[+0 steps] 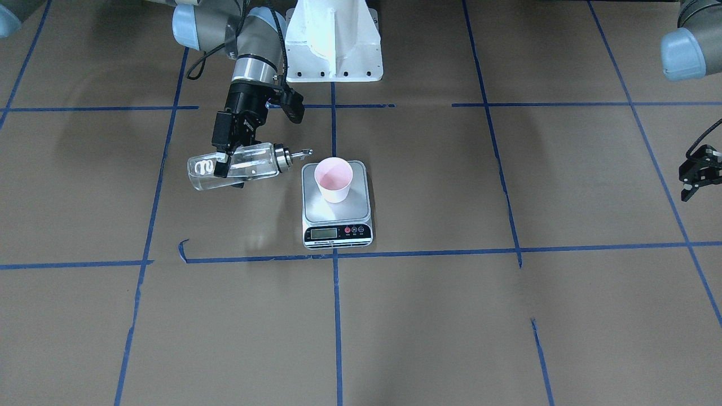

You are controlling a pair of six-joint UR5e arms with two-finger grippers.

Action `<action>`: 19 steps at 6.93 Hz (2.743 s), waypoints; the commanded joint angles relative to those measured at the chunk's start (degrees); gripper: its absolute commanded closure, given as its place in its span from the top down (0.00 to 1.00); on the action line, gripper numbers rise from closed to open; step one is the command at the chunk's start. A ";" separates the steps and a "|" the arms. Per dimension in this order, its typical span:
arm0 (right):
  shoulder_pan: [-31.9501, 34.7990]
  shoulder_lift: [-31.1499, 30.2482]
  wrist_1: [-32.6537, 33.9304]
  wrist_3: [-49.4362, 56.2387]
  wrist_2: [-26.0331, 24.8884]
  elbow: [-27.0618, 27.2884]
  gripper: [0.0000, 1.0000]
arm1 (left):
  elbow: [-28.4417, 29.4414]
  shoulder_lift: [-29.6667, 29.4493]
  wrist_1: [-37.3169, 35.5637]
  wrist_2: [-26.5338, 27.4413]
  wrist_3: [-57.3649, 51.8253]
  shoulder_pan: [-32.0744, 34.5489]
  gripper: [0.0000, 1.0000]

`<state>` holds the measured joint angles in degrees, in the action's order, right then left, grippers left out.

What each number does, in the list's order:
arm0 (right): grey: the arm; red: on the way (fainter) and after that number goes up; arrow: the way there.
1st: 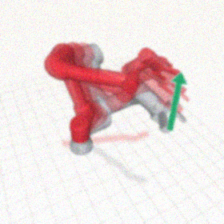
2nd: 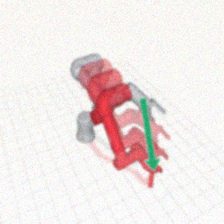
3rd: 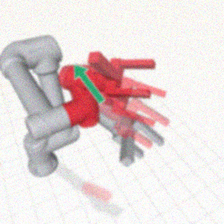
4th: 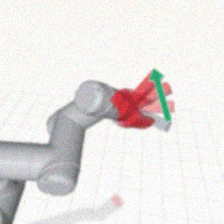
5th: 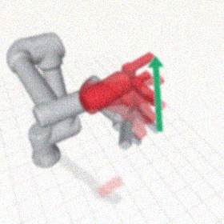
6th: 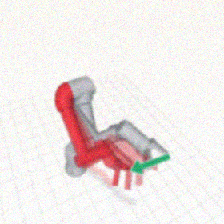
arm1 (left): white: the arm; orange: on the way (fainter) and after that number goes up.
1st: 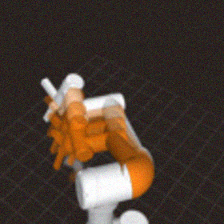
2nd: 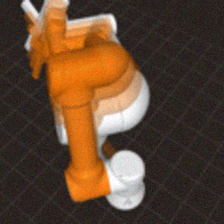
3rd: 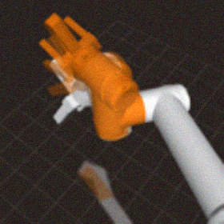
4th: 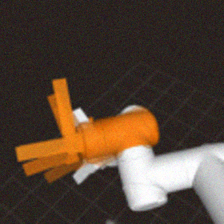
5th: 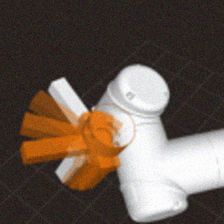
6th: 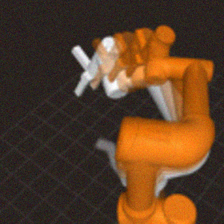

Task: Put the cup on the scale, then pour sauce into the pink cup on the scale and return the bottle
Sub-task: 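Lift and carry the bottle with the right gripper toward the cup, then tilt the bottle spout over the pink cup with the right gripper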

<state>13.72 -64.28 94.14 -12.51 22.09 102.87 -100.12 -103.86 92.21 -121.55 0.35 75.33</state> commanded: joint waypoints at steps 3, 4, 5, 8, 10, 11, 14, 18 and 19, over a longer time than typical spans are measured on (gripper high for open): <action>1.13 3.19 0.07 22.30 -5.12 -1.97 0.00 | 0.63 0.06 0.16 0.00 0.00 0.43 1.00; 1.66 3.37 0.07 28.18 -6.87 -2.06 0.00 | 0.98 0.06 0.16 0.00 0.00 0.43 1.00; 1.75 3.37 0.16 29.46 -7.41 -1.97 0.00 | 0.98 0.06 0.16 0.00 0.00 0.78 1.00; 2.10 3.46 0.07 33.60 -8.12 -1.97 0.00 | 1.15 -0.03 0.16 0.00 0.09 0.96 1.00; 1.84 3.37 -1.59 29.68 -7.50 -2.06 0.00 | 1.15 -0.20 0.16 0.00 0.18 0.96 1.00; 1.23 3.20 -3.77 19.82 -5.15 -2.14 0.00 | 1.15 -0.29 0.16 0.00 0.18 0.96 1.00; -2.28 1.54 -12.34 -18.72 1.44 -2.58 0.00 | 1.15 -0.82 0.16 0.00 0.35 1.14 1.00; -2.73 -0.67 -33.91 -29.46 9.01 -2.58 0.00 | 1.24 -0.73 0.07 0.00 0.35 1.22 1.00; -2.56 -0.67 -37.07 -34.37 10.59 -2.50 0.00 | 1.24 -0.73 0.07 0.00 0.35 1.22 1.00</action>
<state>11.03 -64.90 61.02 -41.51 30.92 100.30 -98.88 -104.63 92.29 -121.55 0.70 76.55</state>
